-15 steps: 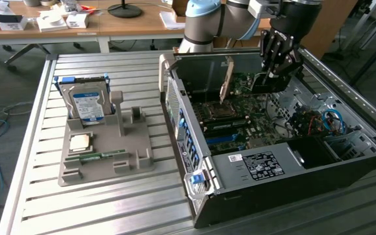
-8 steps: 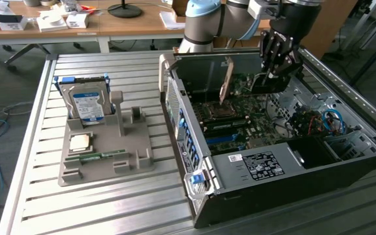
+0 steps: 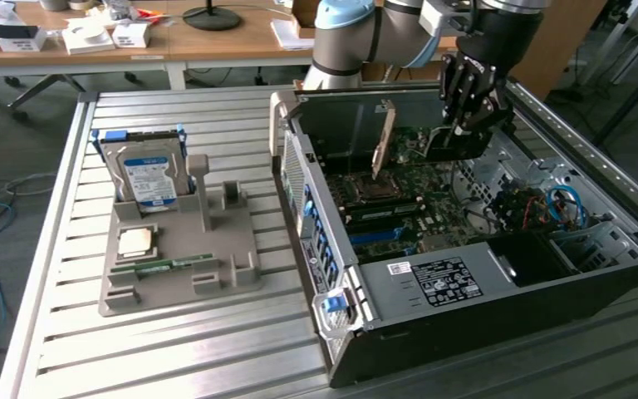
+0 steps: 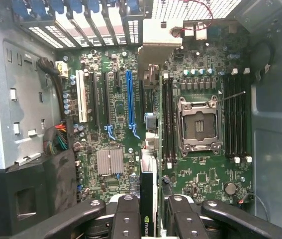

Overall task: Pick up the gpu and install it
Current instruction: 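Insert the gpu into the slot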

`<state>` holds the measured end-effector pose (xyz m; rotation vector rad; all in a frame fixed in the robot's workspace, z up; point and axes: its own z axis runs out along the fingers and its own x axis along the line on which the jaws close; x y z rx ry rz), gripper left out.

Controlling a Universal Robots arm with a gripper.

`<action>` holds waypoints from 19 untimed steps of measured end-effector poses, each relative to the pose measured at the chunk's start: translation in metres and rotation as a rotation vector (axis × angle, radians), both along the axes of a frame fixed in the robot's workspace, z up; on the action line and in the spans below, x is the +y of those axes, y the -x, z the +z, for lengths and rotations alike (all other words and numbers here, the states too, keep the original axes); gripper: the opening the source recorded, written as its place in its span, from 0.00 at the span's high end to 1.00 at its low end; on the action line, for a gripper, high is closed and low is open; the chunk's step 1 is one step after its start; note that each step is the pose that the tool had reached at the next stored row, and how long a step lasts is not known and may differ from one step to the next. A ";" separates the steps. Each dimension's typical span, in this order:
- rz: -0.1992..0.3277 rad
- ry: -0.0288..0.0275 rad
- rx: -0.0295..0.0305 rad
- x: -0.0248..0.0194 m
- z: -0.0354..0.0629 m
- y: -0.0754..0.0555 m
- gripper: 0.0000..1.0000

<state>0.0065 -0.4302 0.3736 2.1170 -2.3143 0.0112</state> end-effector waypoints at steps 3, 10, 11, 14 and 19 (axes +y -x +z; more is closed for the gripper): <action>0.000 -0.0005 -0.0001 0.0000 -0.0017 0.000 0.74; 0.000 -0.0002 -0.0001 0.0000 -0.0106 0.000 0.74; 0.000 -0.0001 0.0000 0.0000 -0.0117 0.000 0.74; 0.000 0.0000 0.0000 0.0000 -0.0140 0.001 0.74; 0.000 -0.0004 -0.0001 0.0000 -0.0157 0.001 0.74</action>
